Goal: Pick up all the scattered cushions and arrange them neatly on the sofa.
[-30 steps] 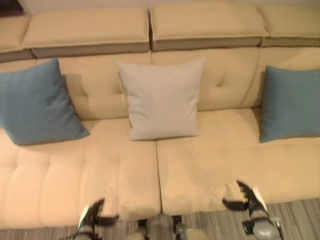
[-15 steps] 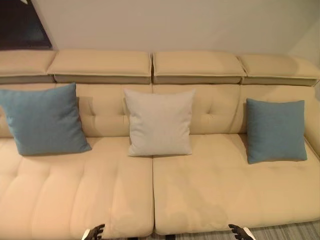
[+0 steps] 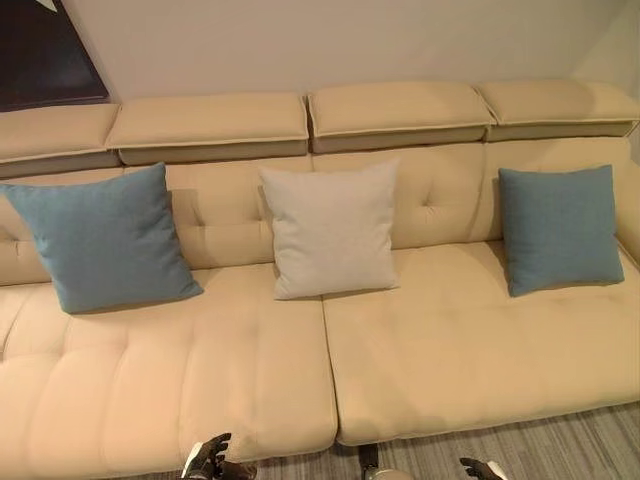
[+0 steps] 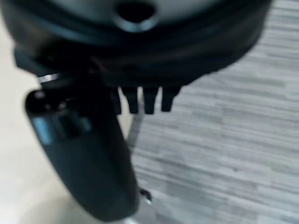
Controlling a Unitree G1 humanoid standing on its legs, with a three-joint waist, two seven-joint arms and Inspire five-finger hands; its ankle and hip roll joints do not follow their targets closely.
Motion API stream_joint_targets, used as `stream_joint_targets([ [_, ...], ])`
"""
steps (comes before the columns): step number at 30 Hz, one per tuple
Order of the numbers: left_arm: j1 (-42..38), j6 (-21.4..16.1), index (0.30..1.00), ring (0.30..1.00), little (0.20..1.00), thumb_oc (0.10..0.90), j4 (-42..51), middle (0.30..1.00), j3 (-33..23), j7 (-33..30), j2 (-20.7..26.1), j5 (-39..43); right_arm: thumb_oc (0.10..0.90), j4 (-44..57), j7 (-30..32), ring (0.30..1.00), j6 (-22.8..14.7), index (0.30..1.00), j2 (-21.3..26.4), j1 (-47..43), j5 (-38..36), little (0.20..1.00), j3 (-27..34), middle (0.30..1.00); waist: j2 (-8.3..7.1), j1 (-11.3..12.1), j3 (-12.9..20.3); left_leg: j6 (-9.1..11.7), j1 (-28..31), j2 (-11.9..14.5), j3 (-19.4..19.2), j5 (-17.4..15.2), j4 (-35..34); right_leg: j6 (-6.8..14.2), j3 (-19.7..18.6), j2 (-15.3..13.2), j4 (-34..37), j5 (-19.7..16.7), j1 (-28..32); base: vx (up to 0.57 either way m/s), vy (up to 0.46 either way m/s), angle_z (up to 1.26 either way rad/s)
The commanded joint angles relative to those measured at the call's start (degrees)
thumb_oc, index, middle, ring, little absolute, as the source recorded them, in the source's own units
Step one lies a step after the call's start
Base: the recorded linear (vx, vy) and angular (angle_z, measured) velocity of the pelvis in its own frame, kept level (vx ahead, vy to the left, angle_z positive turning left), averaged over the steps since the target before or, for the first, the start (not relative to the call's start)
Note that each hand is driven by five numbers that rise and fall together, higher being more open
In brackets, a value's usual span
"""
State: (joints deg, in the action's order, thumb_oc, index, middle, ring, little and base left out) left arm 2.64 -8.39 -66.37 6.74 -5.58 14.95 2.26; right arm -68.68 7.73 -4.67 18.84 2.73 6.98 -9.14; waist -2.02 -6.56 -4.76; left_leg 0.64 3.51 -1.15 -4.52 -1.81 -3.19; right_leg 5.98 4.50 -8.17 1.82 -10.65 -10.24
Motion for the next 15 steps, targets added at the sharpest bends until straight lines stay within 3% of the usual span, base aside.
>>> stream_joint_targets([
  [1, -0.95, -1.76, 0.9, 0.9, 0.9, 0.8, 2.18, 0.9, -1.8, -1.37, 3.11, 2.08, 0.8, -0.75, 1.83, 0.9, 0.53, 0.9, 0.63, -3.9, 1.16, 0.9, -1.45, 0.9, -2.62, 1.64, -0.86, 0.9, -3.3, -0.8, 2.86, -6.57, 6.31, 5.33, -0.46, 0.98, -2.96, 2.45, -4.2, -0.22, 0.084, -0.18],
  [7, -1.54, -1.2, 0.9, 0.9, 0.9, 0.8, 1.21, 0.9, -1.47, -1.23, 3.79, 1.48, 0.8, -1.76, 1.74, 0.9, 0.58, 0.9, -0.09, -4.52, 0.53, 0.9, -2.28, 0.9, -1.7, 3.65, -0.81, -0.28, -6.26, -0.19, 3.14, -3.72, 4.86, 3.41, -2.21, 2.54, -10.88, 9.72, -0.87, -0.16, 0.041, -0.01],
  [11, -1.03, -0.99, 0.9, 0.9, 0.9, 0.8, 0.82, 0.9, -1.22, -1.11, 3.92, 0.95, 0.8, -1.11, 1.9, 0.9, 0.42, 0.9, -0.13, -4.3, 0.6, 0.9, -2.4, 0.9, -2.45, 5.28, 0.93, 0.27, -7.08, -0.04, 2.17, -2.69, 3.94, 3.14, -1.58, 2.38, -7.51, 10.84, 4.05, -0.06, -0.066, 0.03],
  [15, -0.79, -0.84, 0.9, 0.9, 0.9, 0.8, -0.06, 0.9, -1.12, -0.96, 3.41, 0.33, 0.8, -0.92, 1.74, 0.9, 0.33, 0.9, -0.14, -4.25, 0.92, 0.9, -3.08, 0.9, -3.1, 5.24, 2.45, 0.97, -6.69, 0.65, 1.33, -2.31, 3.2, 2.88, -1.54, 2.93, -3.73, 11.28, 5.71, 0.0, -0.082, -0.08],
])
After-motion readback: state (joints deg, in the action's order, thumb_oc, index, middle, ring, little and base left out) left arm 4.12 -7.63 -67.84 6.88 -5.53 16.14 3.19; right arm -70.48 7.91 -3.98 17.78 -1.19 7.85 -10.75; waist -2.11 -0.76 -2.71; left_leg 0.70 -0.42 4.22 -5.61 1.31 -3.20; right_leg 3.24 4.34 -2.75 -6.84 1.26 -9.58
